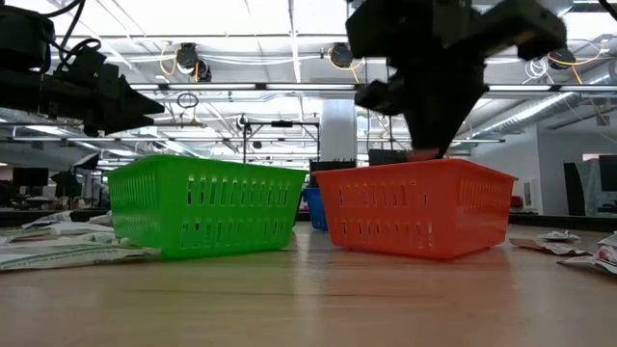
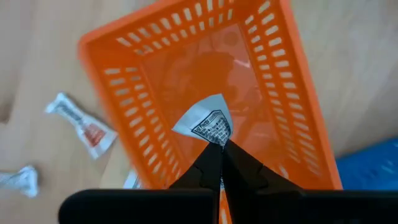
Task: Pick & Place First Aid Supplies
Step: Put the orange ointment pack into the orange bin
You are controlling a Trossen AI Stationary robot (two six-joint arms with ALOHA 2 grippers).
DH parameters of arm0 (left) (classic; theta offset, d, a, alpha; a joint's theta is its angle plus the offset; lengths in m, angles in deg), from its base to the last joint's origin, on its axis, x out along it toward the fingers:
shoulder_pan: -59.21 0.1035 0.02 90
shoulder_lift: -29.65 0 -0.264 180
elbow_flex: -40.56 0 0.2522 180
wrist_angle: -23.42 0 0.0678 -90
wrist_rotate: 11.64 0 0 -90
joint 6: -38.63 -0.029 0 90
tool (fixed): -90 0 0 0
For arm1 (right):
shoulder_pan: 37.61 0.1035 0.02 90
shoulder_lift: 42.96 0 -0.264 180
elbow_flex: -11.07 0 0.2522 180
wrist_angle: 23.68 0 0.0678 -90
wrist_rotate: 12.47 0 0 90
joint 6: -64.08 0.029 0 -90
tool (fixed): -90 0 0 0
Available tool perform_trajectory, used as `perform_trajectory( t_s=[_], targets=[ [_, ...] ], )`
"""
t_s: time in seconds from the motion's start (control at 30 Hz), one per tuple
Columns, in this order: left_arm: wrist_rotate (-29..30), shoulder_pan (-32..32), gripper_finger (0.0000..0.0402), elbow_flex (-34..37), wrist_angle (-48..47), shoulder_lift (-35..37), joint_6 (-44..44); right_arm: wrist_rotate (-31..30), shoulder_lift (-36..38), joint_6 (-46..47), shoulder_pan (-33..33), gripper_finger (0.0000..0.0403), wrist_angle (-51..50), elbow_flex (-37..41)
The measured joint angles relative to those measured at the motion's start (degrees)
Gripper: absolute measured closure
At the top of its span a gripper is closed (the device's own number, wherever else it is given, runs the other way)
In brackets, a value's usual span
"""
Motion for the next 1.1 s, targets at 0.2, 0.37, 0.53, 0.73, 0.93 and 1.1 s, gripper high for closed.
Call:
perform_trajectory(
  t_s=[0.2,0.37,0.53,0.73,0.93,1.1],
  targets=[
    [0.00,0.00,0.0078,0.01,0.00,0.00,0.00,-0.28,-4.42,-1.70,0.35,0.0402,3.08,0.01],
    [0.00,-0.01,0.0078,0.01,0.03,0.00,0.00,-0.08,-5.64,-1.71,0.36,0.0379,3.70,0.06],
    [0.00,0.01,0.0078,0.01,0.03,0.00,0.00,0.00,-5.54,-1.90,0.35,0.0309,3.83,0.04],
    [-0.01,-0.01,0.0078,0.00,0.07,0.00,0.00,-0.03,-3.81,-4.82,0.35,0.0223,2.71,0.10],
    [0.00,0.01,0.0078,0.01,0.00,0.00,0.00,0.00,0.96,-5.33,0.00,0.0205,-2.04,0.04],
    [0.00,0.01,0.0078,0.01,0.03,0.00,0.00,0.00,3.45,-5.53,0.00,0.0204,-3.00,0.04]
  ],
)
